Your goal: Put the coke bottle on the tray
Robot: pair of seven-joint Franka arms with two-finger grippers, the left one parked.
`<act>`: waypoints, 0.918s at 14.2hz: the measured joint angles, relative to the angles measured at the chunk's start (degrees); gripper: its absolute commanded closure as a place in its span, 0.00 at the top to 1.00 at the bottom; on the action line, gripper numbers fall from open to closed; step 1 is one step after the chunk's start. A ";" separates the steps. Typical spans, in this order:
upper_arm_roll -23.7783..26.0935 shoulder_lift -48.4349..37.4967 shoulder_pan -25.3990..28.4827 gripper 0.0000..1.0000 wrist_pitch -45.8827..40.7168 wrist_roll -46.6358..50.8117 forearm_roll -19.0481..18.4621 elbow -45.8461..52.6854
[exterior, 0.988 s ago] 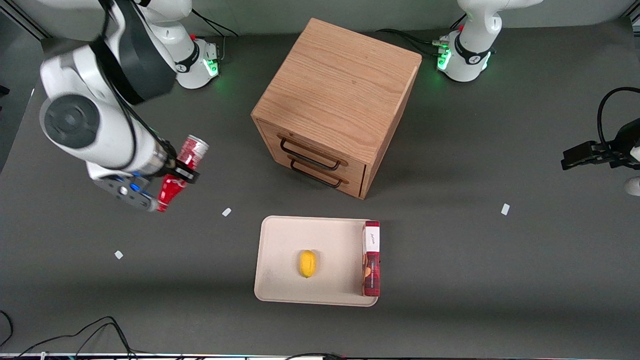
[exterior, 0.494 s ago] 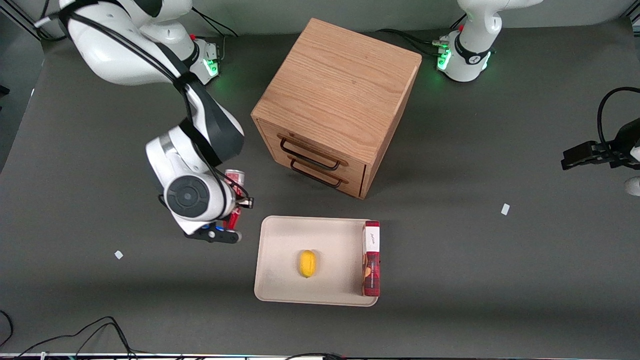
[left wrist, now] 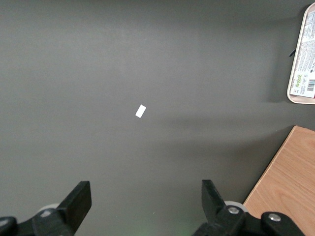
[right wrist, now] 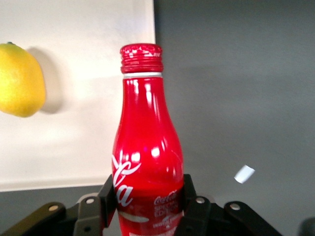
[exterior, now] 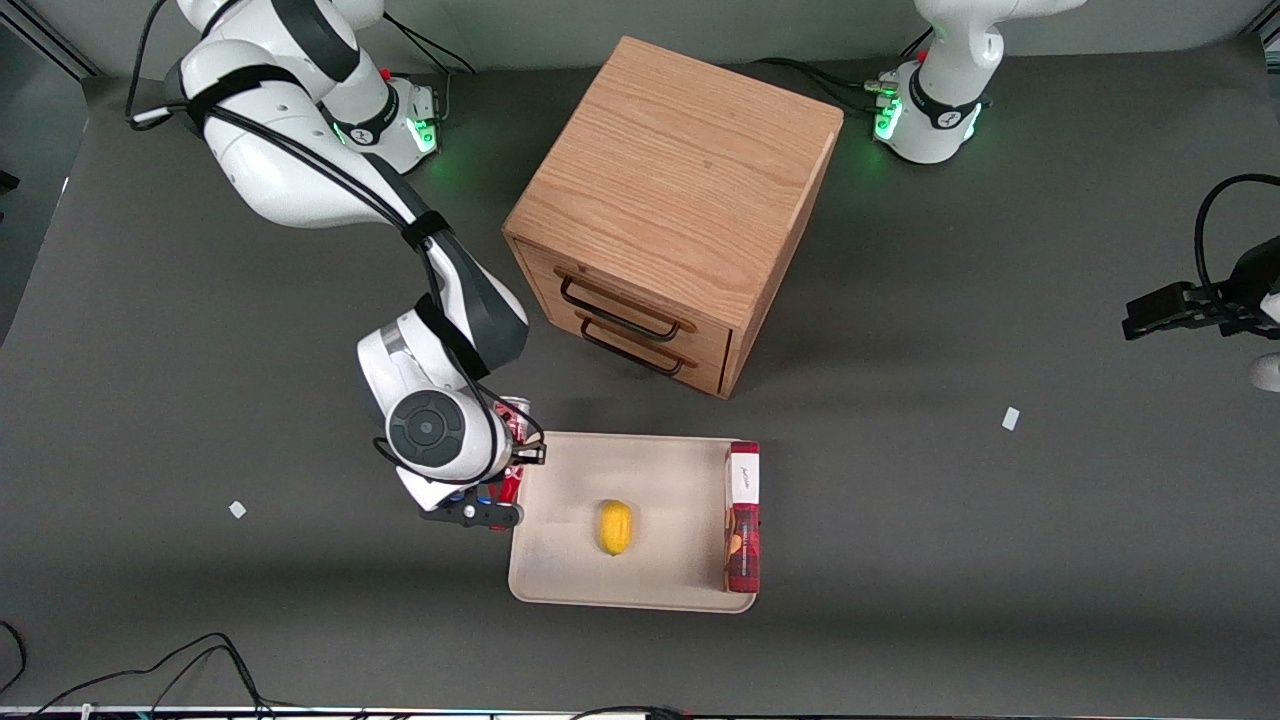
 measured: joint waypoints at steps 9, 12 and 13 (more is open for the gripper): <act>-0.41 6.13 0.53 0.00 9.47 0.01 -0.03 0.11; -1.00 7.30 1.05 0.06 11.40 0.01 -0.48 0.43; -1.16 7.55 1.06 0.21 11.93 0.01 -0.63 0.59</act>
